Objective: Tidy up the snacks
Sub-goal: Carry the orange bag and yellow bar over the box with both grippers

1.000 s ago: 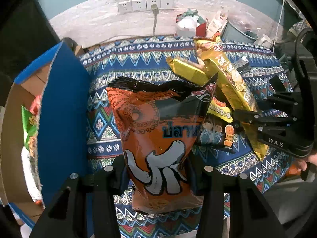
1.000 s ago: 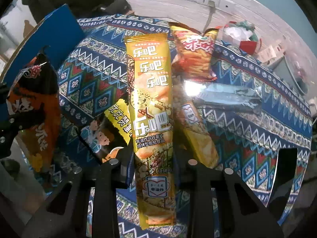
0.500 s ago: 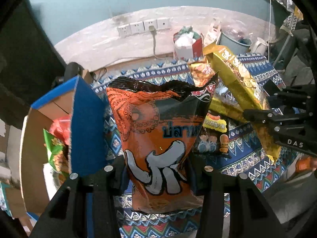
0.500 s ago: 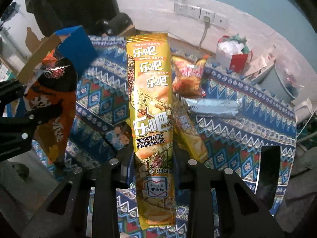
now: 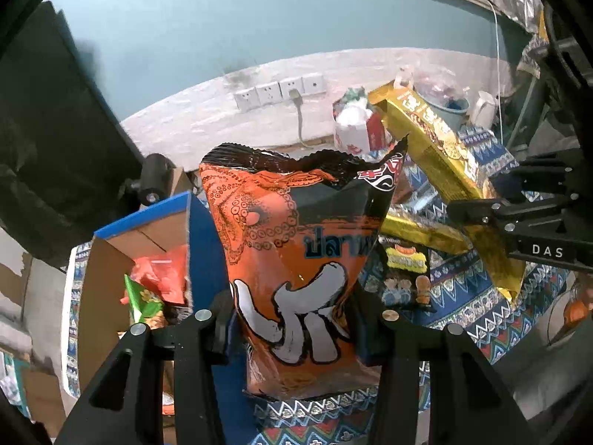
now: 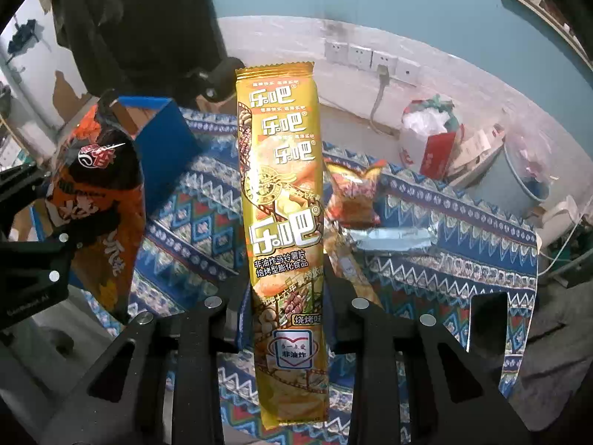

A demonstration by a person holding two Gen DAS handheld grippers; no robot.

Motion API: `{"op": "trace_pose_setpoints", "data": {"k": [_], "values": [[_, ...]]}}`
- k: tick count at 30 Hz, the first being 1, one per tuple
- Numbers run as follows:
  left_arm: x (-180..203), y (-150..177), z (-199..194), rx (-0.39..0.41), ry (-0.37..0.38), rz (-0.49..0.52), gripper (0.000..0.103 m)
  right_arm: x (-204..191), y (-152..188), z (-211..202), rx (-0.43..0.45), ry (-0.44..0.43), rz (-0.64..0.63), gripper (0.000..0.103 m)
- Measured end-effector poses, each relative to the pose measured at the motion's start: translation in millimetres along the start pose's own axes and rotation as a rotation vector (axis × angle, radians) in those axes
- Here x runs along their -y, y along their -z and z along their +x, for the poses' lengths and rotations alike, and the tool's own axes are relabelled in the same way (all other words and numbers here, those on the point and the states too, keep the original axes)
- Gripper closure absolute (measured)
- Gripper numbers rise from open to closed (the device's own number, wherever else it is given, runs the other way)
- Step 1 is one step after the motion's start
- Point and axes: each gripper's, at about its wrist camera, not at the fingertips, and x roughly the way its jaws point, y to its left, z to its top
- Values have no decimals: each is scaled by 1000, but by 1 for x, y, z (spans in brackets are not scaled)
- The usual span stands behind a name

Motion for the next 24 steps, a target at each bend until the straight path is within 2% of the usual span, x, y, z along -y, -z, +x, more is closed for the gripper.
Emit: {"op": "trace_pose_setpoints", "data": {"k": [6, 15, 24], "values": [[-21, -1, -17, 49, -31, -24, 55, -13, -17, -9, 30, -13, -4, 74], [-49, 6, -29, 75, -49, -83, 55, -41, -41, -14, 66, -42, -37, 74], [-84, 18, -34, 84, -79, -140, 55, -75, -58, -3, 61, -77, -84, 74]]}}
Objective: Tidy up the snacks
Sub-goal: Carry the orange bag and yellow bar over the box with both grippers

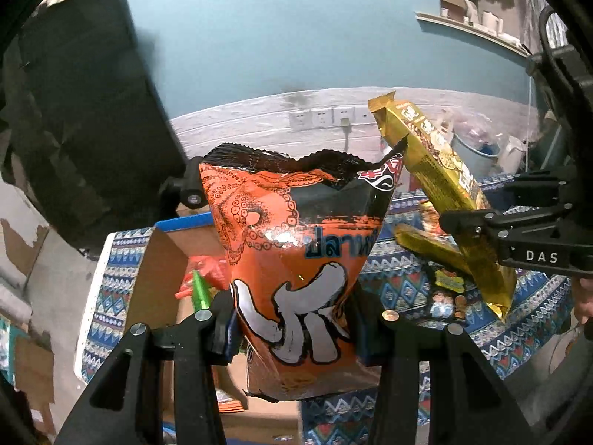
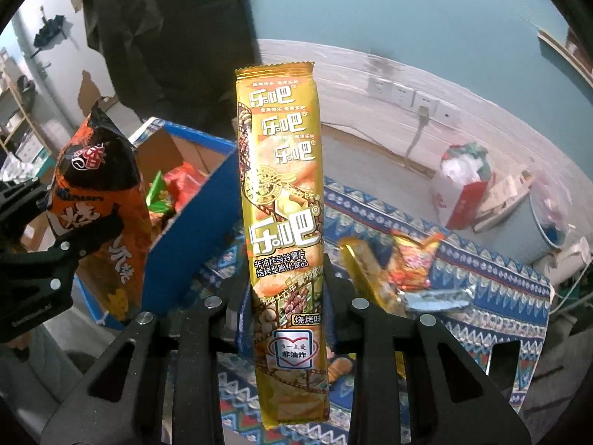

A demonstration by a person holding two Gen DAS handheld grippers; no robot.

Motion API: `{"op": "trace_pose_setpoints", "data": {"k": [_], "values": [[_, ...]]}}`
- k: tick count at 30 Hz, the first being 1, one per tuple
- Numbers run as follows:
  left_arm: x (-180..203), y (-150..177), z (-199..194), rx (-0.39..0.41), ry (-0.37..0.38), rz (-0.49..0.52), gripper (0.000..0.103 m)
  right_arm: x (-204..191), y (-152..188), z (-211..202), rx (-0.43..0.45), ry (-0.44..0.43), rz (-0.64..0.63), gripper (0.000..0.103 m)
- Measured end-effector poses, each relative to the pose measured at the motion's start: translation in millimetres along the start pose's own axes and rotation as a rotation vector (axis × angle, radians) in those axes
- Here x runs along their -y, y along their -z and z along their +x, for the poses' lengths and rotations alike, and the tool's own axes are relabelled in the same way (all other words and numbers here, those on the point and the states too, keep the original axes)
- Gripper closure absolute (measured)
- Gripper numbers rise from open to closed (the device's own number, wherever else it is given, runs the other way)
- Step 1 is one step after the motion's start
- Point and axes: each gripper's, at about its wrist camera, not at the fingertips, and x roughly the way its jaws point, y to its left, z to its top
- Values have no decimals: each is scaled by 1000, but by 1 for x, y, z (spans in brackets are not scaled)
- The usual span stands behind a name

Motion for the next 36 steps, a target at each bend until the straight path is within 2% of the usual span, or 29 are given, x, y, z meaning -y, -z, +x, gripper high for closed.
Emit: {"op": "trace_pose_setpoints", "data": {"k": [17, 33, 36], "values": [[-67, 23, 5, -34, -91, -78, 55, -69, -42, 37, -28, -80, -65, 74], [-115, 46, 35, -139, -169, -126, 55, -120, -59, 73, -86, -130, -108, 74], [-121, 48, 41, -162, -182, -137, 51, -128, -62, 80, -100, -151, -105, 74]]}}
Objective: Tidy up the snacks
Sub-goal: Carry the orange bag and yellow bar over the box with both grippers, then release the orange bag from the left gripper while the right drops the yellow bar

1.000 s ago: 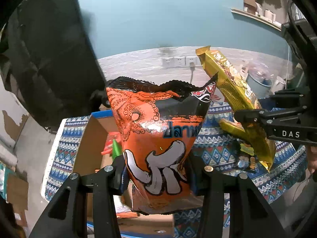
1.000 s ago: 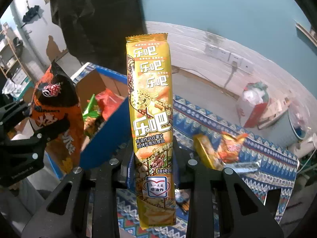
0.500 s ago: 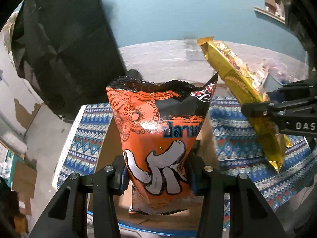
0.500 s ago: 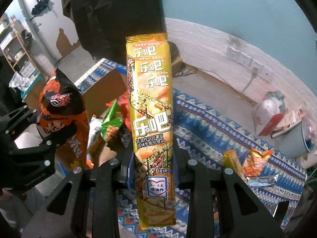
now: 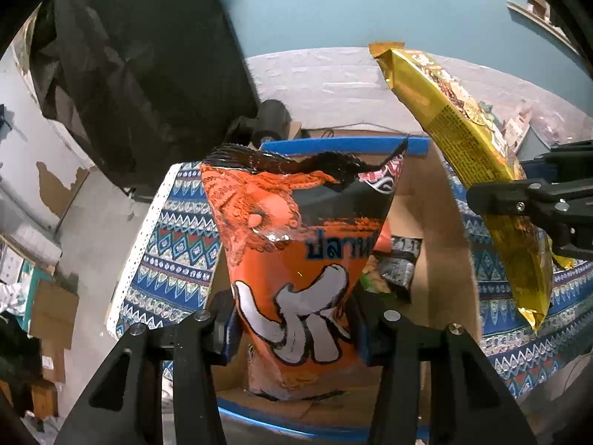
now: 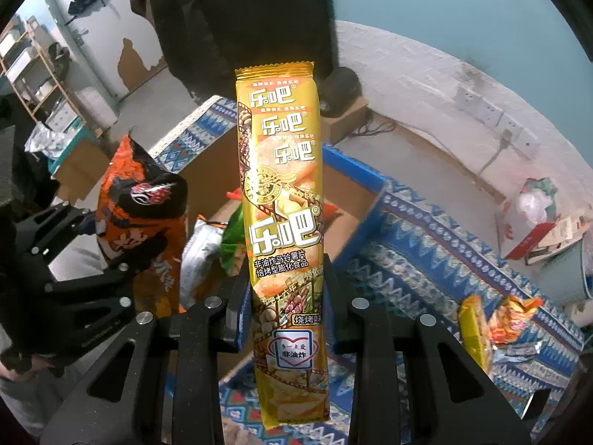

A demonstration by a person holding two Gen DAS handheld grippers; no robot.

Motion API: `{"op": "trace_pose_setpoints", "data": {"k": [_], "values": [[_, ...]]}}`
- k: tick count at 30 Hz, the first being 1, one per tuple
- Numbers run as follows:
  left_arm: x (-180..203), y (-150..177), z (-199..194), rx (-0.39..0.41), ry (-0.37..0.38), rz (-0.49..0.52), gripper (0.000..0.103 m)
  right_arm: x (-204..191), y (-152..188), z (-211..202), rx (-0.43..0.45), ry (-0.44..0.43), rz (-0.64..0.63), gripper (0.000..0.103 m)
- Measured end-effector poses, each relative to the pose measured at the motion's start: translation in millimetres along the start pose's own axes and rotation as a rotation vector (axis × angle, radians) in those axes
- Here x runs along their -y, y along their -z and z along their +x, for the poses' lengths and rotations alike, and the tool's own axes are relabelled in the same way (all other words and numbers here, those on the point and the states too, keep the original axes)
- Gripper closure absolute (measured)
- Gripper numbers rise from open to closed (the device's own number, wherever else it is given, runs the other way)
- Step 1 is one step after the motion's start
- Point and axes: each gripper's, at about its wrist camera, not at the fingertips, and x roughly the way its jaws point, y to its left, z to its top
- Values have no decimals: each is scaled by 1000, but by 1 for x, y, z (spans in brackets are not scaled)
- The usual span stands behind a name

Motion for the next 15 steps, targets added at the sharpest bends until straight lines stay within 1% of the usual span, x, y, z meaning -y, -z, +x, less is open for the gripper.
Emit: {"op": "trace_pose_setpoints", "data": {"k": [2, 4, 7, 15], "values": [[-2, 1, 4, -14, -20, 2, 37, -4, -3, 4, -6, -9, -1, 74], [-6, 1, 3, -6, -44, 2, 35, -10, -5, 9, -11, -17, -5, 74], [-13, 1, 3, -11, -41, -17, 29, -19, -9, 15, -17, -25, -14, 74], [-31, 4, -8, 14, -65, -43, 29, -34, -19, 33, -40, -43, -8, 74]]}}
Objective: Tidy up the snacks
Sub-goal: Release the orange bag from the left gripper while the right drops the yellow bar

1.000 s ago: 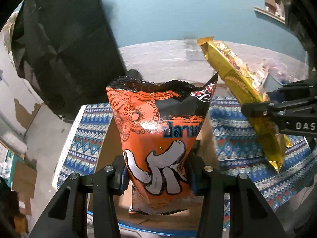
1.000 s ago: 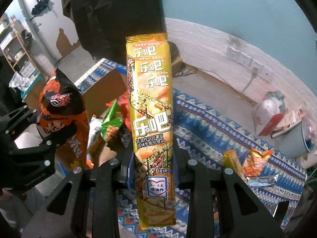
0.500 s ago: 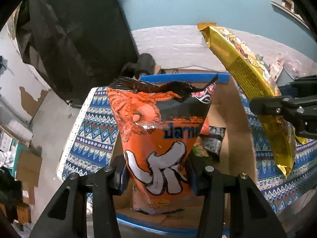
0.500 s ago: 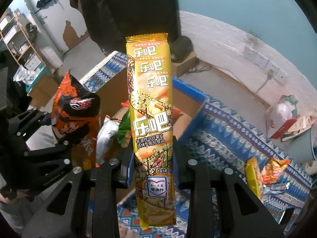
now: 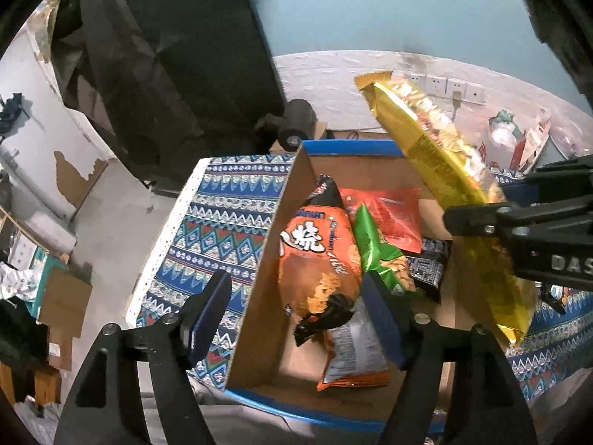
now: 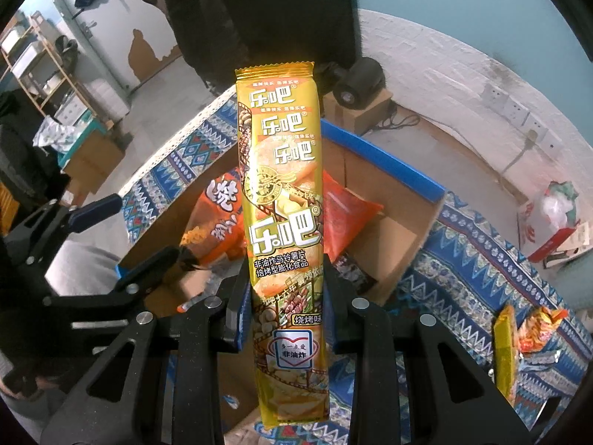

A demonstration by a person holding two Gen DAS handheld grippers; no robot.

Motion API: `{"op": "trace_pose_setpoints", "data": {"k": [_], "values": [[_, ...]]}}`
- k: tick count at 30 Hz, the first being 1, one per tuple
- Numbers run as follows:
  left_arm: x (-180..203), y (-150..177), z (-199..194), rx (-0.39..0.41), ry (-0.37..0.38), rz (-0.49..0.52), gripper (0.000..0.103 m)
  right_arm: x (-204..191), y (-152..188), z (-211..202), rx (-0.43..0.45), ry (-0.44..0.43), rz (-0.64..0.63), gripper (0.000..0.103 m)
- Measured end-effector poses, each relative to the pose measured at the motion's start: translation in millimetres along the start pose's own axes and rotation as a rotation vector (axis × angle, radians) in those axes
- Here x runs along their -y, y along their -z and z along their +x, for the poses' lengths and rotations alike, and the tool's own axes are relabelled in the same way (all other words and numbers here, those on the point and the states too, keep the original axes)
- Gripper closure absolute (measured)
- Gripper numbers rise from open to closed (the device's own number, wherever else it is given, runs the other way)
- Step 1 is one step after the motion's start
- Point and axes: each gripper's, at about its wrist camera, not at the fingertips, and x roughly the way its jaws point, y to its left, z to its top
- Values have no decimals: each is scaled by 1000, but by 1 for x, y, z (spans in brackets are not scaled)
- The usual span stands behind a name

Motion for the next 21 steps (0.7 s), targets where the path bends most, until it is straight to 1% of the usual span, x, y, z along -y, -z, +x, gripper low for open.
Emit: {"op": "trace_pose_setpoints", "data": {"k": [4, 11, 13, 15, 17, 18, 21], "values": [[-6, 1, -2, 7, -9, 3, 29, -8, -6, 11, -9, -4, 0, 74], [-16, 3, -3, 6, -22, -18, 29, -20, -4, 34, -51, -6, -6, 73], [-17, 3, -4, 6, -21, -21, 29, -21, -4, 36, -55, -14, 1, 67], [-15, 2, -5, 13, -22, -17, 29, -20, -5, 34, -48, -8, 1, 65], [-13, 1, -6, 14, -21, -13, 29, -19, -5, 28, -32, -6, 3, 54], [-12, 0, -7, 18, -17, -10, 29, -17, -4, 24, -23, 2, 4, 46], [-4, -1, -9, 24, -3, 3, 29, -11, -3, 13, -13, 28, -4, 44]]}}
